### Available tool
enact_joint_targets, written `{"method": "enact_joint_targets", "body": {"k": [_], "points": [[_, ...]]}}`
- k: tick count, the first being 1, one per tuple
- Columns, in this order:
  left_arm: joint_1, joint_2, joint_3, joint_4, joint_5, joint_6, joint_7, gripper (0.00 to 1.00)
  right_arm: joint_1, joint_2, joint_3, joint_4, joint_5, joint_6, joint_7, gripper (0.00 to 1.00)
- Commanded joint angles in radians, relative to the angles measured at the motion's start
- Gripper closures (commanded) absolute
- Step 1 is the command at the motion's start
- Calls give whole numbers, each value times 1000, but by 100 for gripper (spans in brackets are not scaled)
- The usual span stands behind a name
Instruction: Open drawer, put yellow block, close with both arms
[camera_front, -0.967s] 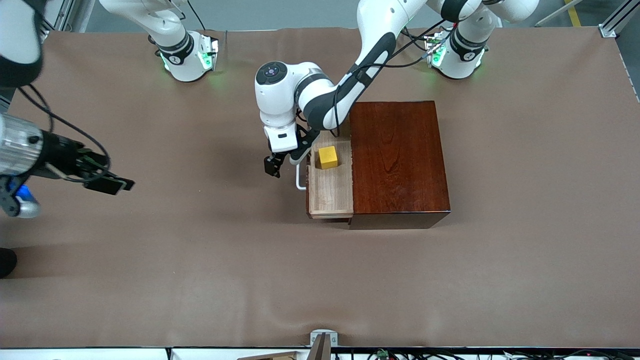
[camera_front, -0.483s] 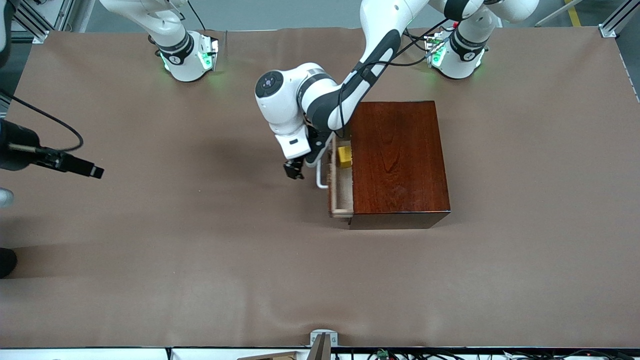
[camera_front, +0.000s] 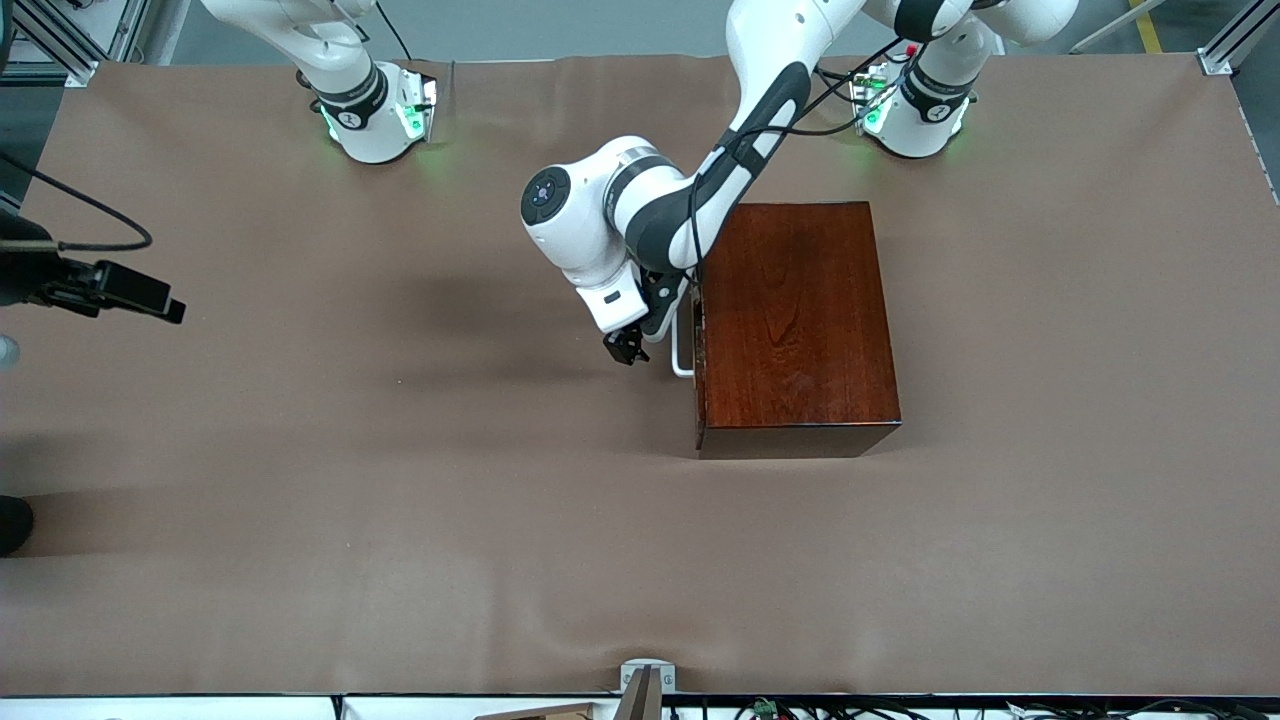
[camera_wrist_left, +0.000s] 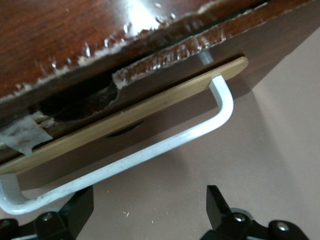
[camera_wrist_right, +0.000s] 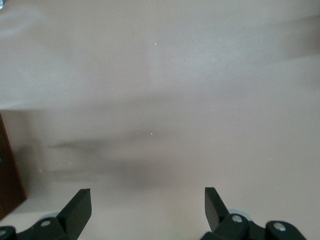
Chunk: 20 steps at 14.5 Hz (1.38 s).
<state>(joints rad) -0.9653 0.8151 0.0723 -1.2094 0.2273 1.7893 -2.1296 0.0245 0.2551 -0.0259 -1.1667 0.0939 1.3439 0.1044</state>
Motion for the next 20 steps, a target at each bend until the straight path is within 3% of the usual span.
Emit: {"method": "enact_joint_targets", "body": {"k": [1, 5, 10, 16, 20], "points": [[3, -22, 3, -26, 34, -33, -20, 0, -51, -135, 54, -189, -46, 90, -87, 0], [3, -25, 1, -10, 30, 15, 31, 0, -69, -264, 54, -388, -48, 198, -176, 0], [10, -147, 30, -10, 29, 15, 317, 0, -112, -280, 61, -395, -48, 175, -230, 0], [143, -289, 21, -16, 14, -14, 483, 0, -124, -272, 64, -386, -51, 173, -270, 0], [259, -390, 23, -18, -69, -100, 696, 0, -124, -267, 57, -386, -51, 172, -268, 0]]}}
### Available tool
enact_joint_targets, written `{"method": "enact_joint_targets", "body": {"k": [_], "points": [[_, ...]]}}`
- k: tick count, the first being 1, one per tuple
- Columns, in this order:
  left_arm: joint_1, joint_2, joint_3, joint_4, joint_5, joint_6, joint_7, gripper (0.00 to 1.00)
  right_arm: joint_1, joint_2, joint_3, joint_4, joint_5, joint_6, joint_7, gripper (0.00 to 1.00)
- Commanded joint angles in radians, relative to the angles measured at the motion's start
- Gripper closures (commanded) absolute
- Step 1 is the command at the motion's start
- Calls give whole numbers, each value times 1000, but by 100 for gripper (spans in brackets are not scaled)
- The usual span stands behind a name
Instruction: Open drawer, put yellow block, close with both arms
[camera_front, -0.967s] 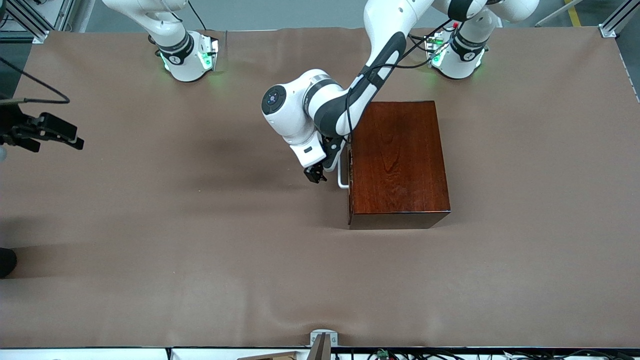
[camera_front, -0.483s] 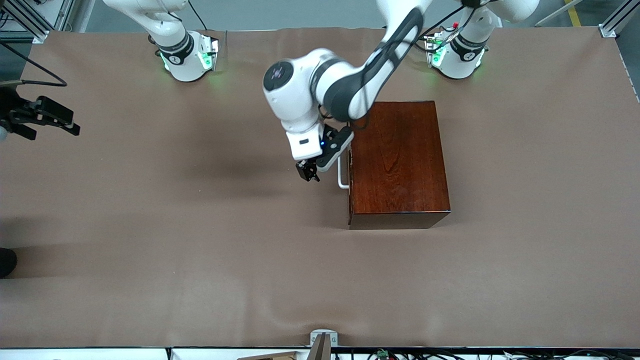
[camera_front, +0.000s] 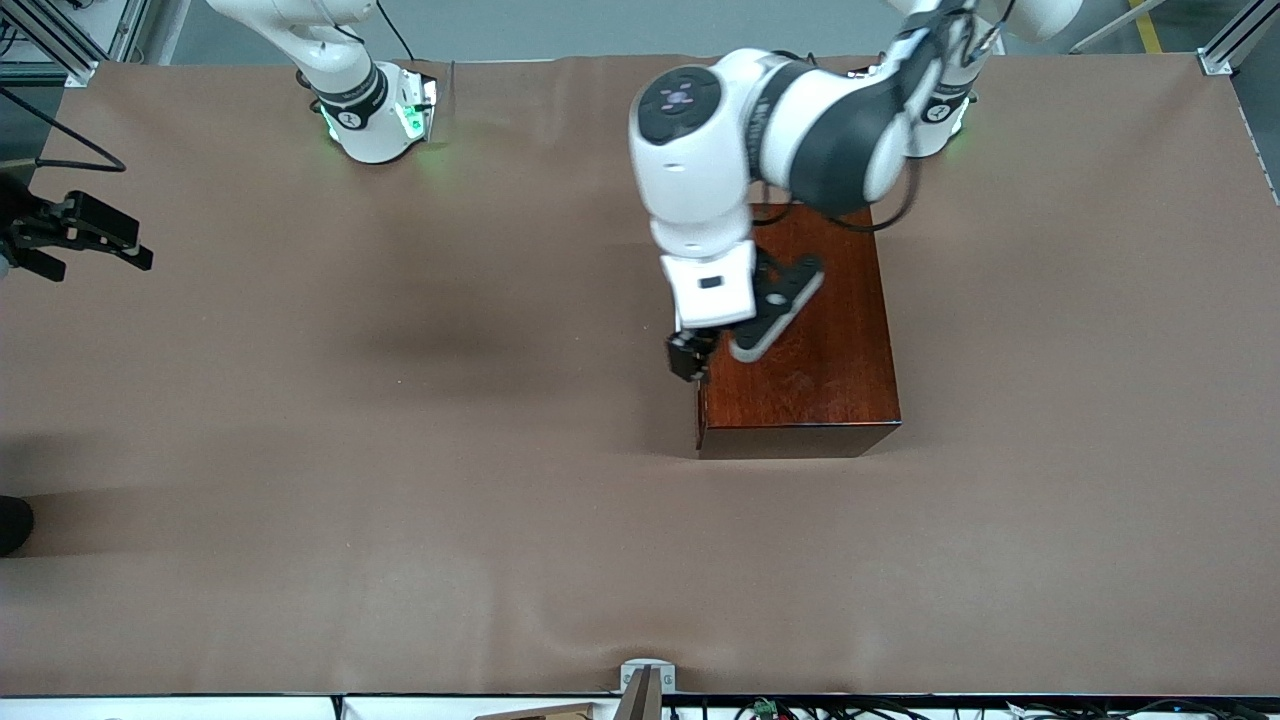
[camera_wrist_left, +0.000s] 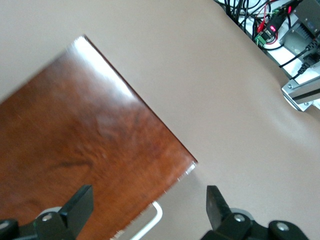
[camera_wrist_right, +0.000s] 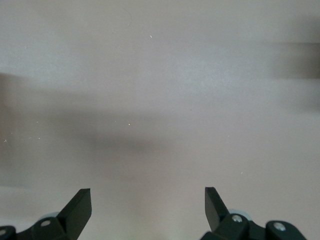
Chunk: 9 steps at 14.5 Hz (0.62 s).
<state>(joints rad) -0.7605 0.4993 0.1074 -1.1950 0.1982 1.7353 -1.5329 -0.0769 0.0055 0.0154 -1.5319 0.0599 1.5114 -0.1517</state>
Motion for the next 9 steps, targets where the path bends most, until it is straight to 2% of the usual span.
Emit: {"method": "enact_joint_targets", "body": {"k": [1, 4, 9], "points": [[81, -96, -14, -34, -45, -69, 161, 0, -15, -18, 15, -21, -26, 4, -11, 0], [163, -157, -14, -38, -51, -134, 340, 0, 15, -18, 15, -19, -74, 4, 0, 0], [341, -228, -15, -40, -72, -262, 791, 0, 5, -12, 15, -25, -84, -36, -5, 0]]}}
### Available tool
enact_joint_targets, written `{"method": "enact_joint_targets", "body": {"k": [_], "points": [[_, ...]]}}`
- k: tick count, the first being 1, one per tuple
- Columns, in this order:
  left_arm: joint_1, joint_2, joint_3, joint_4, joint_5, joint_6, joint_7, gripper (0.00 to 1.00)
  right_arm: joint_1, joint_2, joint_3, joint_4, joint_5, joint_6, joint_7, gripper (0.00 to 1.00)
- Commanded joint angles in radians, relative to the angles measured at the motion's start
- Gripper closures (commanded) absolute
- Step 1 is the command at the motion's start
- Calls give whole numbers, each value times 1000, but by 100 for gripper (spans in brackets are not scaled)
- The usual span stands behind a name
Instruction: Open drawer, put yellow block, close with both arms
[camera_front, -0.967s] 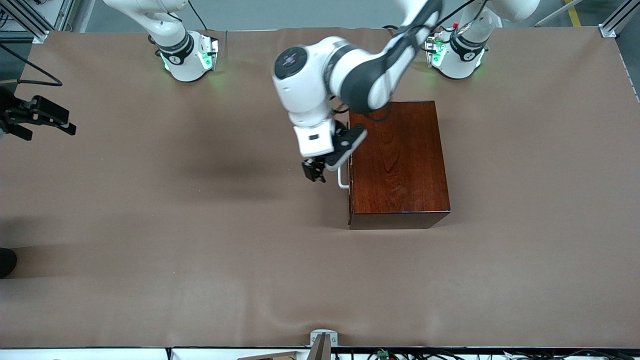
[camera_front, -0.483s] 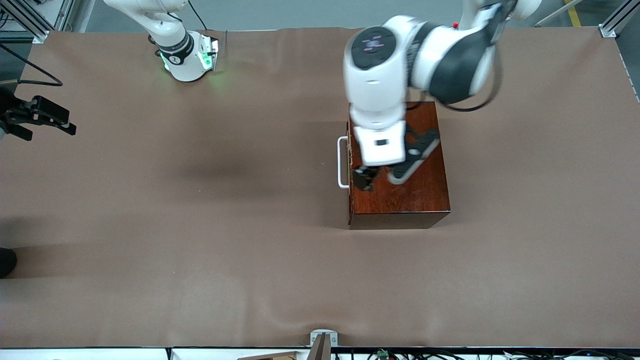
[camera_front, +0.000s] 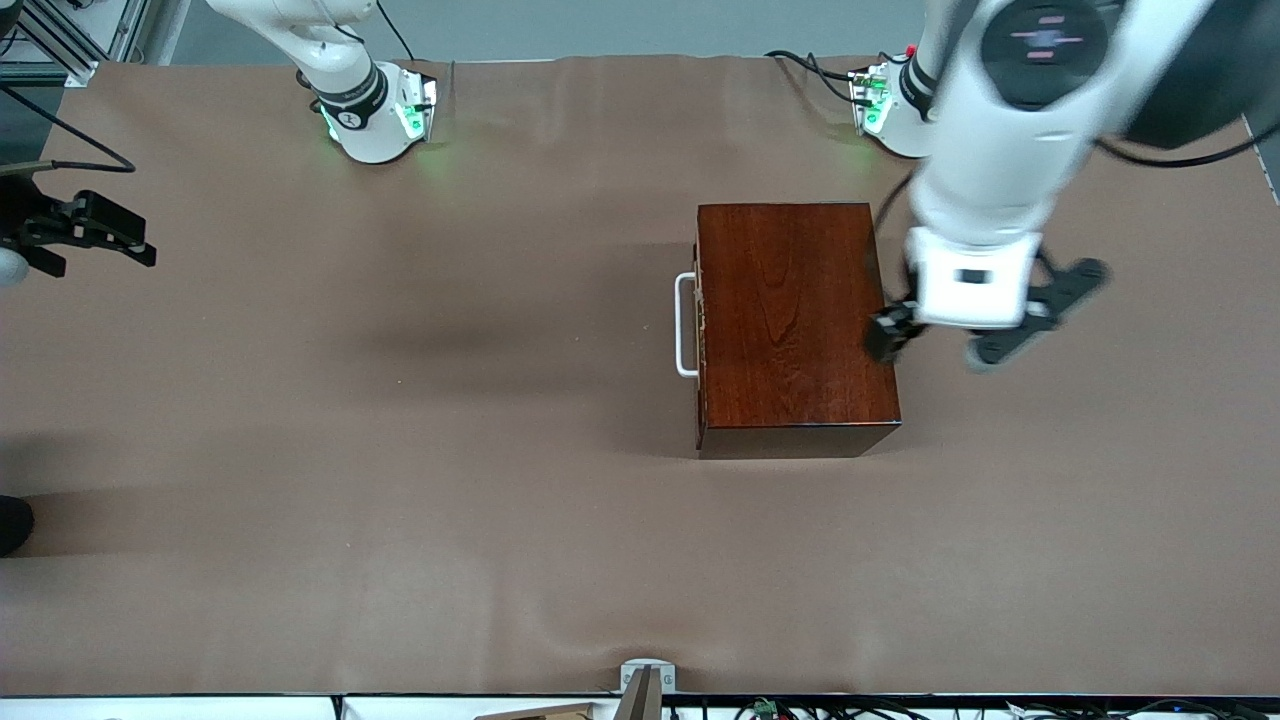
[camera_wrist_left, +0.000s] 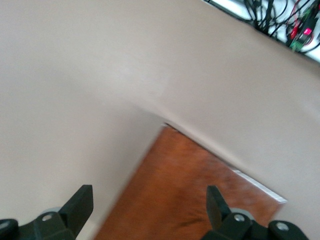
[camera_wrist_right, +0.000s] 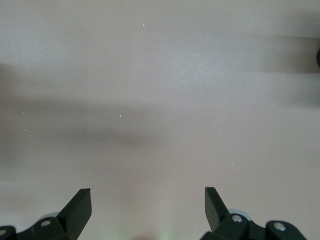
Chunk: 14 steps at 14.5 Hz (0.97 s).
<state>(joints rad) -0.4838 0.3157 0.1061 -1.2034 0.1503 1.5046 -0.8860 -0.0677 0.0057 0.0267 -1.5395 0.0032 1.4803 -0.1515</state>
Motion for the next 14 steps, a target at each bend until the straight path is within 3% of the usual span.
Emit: {"method": "enact_joint_targets", "body": {"k": [1, 5, 8, 9, 12, 14], "points": [[94, -53, -14, -33, -25, -44, 215, 0, -4, -10, 4, -17, -29, -8, -5, 0], [195, -79, -16, -30, -29, -57, 428, 0, 9, -3, 4, -16, -32, -17, -5, 0], [244, -110, -17, -54, -55, -72, 484, 0, 22, 13, 13, -13, -28, -11, -5, 0], [279, -144, -35, -88, -57, -70, 519, 0, 51, 16, 13, -13, -31, -8, -5, 0], [466, -231, -216, -221, -49, -26, 593, 0, 62, 23, 12, -10, -46, -9, -5, 0], [494, -294, -229, -318, -51, 14, 706, 0, 57, 23, 12, -8, -55, -14, -5, 0]]}}
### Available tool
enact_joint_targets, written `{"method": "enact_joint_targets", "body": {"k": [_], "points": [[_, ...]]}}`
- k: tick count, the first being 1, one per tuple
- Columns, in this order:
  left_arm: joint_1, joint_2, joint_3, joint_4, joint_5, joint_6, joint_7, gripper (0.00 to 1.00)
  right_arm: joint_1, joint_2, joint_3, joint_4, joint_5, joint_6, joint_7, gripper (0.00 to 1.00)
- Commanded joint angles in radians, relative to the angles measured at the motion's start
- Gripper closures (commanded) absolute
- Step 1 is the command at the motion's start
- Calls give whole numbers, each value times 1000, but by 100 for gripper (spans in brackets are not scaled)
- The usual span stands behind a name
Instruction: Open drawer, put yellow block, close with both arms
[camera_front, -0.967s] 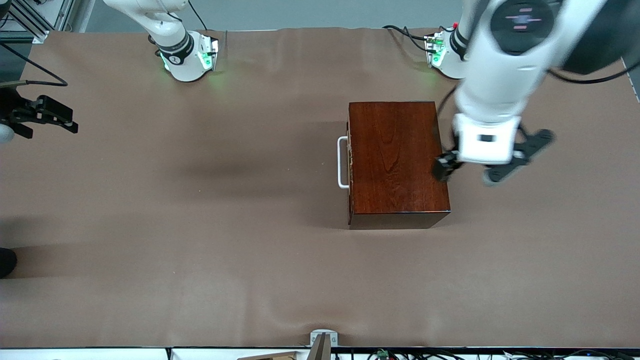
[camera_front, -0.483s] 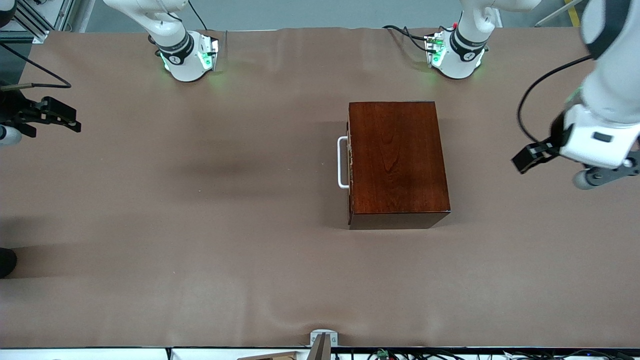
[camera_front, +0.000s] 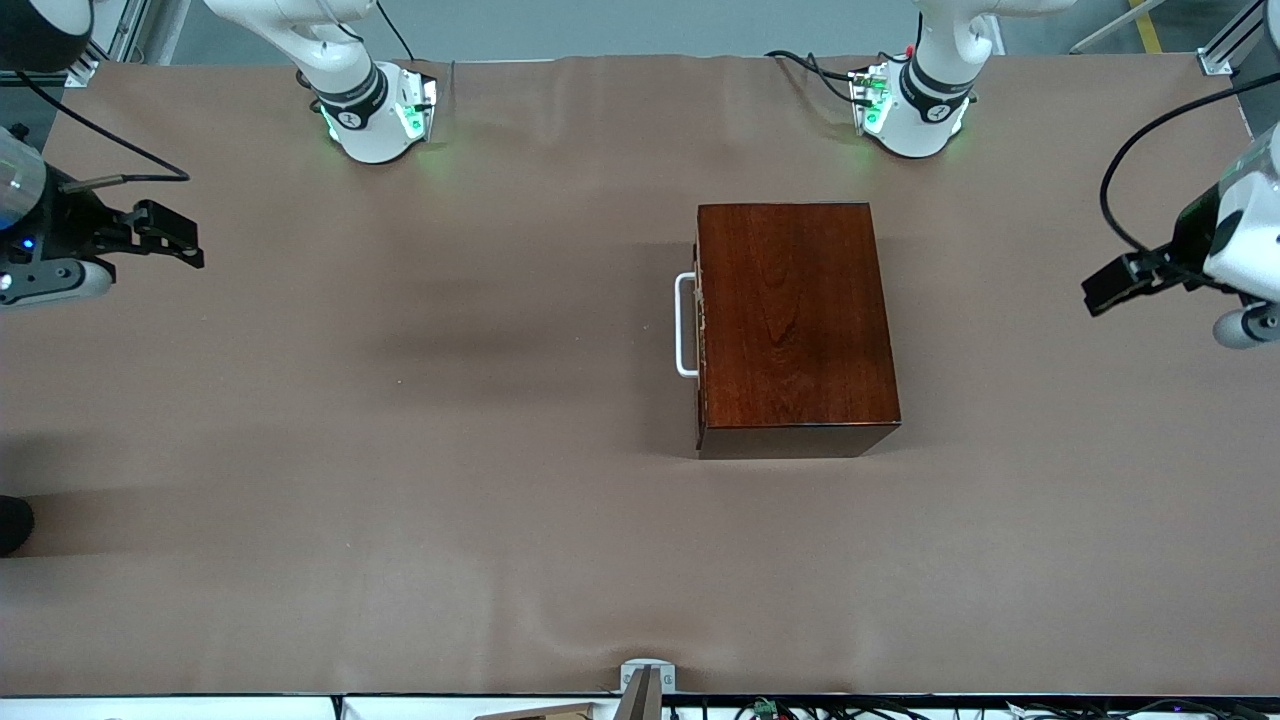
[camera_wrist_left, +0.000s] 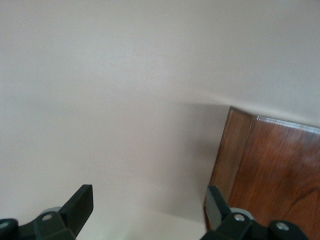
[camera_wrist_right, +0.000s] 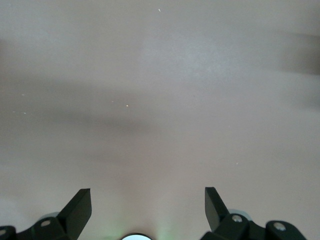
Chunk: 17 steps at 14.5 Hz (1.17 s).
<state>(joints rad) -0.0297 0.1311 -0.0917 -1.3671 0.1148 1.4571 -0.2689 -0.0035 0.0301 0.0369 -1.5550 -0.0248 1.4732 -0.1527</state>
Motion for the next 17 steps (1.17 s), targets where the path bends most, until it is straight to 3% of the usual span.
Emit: {"method": "enact_joint_targets", "body": {"k": [1, 4, 6, 10, 12, 17], "points": [[56, -149, -34, -212, -17, 89, 124, 0, -9, 4, 1, 1, -29, -7, -5, 0], [67, -261, -36, -364, -26, 155, 185, 0, -10, -7, -3, 16, -43, -60, -4, 0], [62, -310, -36, -405, -76, 157, 185, 0, -9, -16, 1, 97, -47, -141, -2, 0], [14, -335, -11, -383, -98, 147, 186, 0, -50, 7, -14, 118, -31, -111, -1, 0], [24, -324, -10, -360, -159, 146, 188, 0, -49, 8, -11, 118, -24, -77, 1, 0], [31, -288, -10, -317, -162, 144, 185, 0, -53, 23, -11, 110, 13, -2, -1, 0]]}}
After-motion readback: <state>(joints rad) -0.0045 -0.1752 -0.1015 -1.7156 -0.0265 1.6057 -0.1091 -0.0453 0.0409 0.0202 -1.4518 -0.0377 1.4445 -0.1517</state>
